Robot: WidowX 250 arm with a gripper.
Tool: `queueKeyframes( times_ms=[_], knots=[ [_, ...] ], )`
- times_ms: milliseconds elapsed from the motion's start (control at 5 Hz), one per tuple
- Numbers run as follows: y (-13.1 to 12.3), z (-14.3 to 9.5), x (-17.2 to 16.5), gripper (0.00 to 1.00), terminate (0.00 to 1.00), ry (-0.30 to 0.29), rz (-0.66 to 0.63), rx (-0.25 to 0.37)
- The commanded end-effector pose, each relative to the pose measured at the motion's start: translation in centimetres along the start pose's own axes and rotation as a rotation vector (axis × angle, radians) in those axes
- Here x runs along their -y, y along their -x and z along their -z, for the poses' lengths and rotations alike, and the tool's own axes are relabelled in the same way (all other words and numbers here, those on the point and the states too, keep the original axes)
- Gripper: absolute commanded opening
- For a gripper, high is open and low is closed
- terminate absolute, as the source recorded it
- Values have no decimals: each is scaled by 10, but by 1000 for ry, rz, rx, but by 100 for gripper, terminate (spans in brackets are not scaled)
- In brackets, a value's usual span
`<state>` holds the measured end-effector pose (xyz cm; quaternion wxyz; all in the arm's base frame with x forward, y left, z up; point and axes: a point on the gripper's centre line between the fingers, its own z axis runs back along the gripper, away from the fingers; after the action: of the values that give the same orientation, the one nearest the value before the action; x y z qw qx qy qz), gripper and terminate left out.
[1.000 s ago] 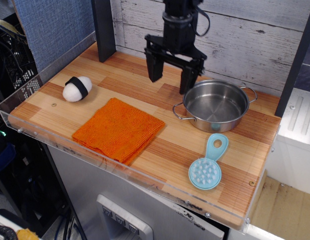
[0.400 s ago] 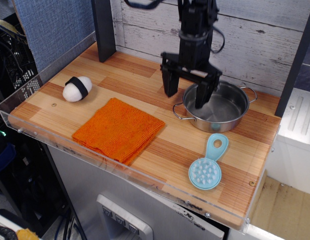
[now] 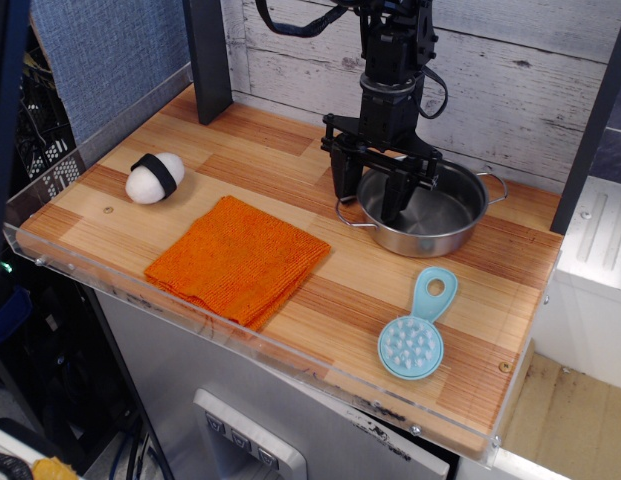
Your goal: Place the pan on orange cloth on table
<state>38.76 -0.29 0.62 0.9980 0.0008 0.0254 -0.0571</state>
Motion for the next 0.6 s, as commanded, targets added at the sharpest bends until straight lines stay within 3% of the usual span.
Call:
queueKeyframes(
  times_ms=[0,200,400],
  knots=[
    [4,-30,-4,0,0,23,14,72],
    [15,-65,-2,0,0,73,-2,130],
    [27,-113,-8,0,0,136,-30,246]
  ],
)
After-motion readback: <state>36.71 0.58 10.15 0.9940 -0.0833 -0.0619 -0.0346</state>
